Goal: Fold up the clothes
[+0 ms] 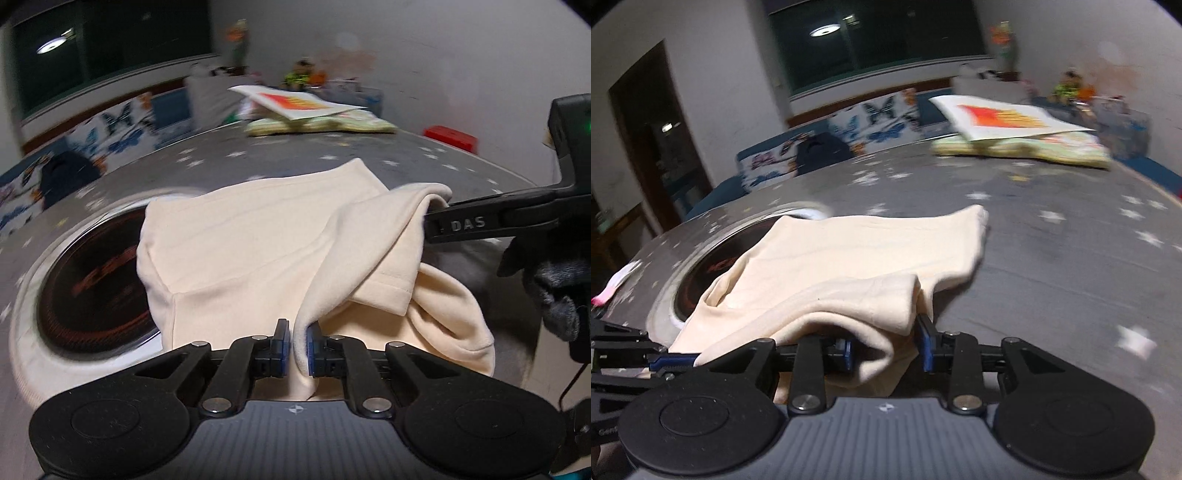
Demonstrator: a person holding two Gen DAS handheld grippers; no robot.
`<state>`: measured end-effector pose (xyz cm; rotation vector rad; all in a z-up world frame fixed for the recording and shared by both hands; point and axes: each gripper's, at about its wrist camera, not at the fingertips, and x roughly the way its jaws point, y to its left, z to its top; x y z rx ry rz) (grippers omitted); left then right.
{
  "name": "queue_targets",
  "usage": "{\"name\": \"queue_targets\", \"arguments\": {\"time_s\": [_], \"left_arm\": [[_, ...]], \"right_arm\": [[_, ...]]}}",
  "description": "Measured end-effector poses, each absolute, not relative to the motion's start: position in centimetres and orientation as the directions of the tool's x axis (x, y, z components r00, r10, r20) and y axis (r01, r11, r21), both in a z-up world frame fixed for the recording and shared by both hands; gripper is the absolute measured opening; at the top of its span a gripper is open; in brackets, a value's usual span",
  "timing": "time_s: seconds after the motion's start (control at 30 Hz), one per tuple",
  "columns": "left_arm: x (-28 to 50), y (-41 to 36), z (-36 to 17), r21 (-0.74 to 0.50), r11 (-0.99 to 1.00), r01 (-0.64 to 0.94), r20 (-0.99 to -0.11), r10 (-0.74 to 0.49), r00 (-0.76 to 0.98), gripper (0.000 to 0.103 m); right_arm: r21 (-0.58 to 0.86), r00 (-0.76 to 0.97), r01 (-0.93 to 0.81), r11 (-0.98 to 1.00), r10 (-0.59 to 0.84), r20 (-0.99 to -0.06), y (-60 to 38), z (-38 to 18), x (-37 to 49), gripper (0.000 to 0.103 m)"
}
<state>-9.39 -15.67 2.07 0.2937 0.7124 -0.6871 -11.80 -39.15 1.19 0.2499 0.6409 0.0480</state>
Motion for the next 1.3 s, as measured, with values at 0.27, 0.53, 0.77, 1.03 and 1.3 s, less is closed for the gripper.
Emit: {"name": "queue_targets", "arguments": {"time_s": [0.27, 0.53, 0.77, 1.03, 1.3], "left_arm": [[-9.5, -9.5, 2.5, -0.055, 0.858, 0.511, -0.686, -0.404, 0.605, 0.011], [-9.7, -6.7, 2.6, -0.105, 0.881, 0.461, -0.68, -0.402, 0.613, 0.013], [-6.9, -6.9, 3.3, -0.136, 0.867, 0.479, -0.699, -0.426, 0.574, 0.017], [-8.0, -3.5, 6.4, -0.172, 0.818, 0.549, -0.615, -0.525, 0.589, 0.044], [-3.2, -0.3, 6.3, -0.162, 0.928, 0.335, -0.64, -0.357, 0.68, 0.046]], "right_arm": [[0.191, 0.754, -0.176, 0.966, 0.257, -0.605, -31.9, 1.0, -5.5, 0.032], [0.153, 0.718, -0.299, 0.942, 0.328, -0.614, -25.4, 0.6, -1.8, 0.033], [0.131, 0.708, -0.326, 0.936, 0.334, -0.623, -23.8, 1.0, 0.3, 0.025], [0.06, 0.691, -0.363, 0.93, 0.311, -0.652, -26.8, 2.0, -3.6, 0.014], [0.02, 0.671, -0.365, 0.931, 0.279, -0.687, -29.8, 2.8, -6.9, 0.025]]}}
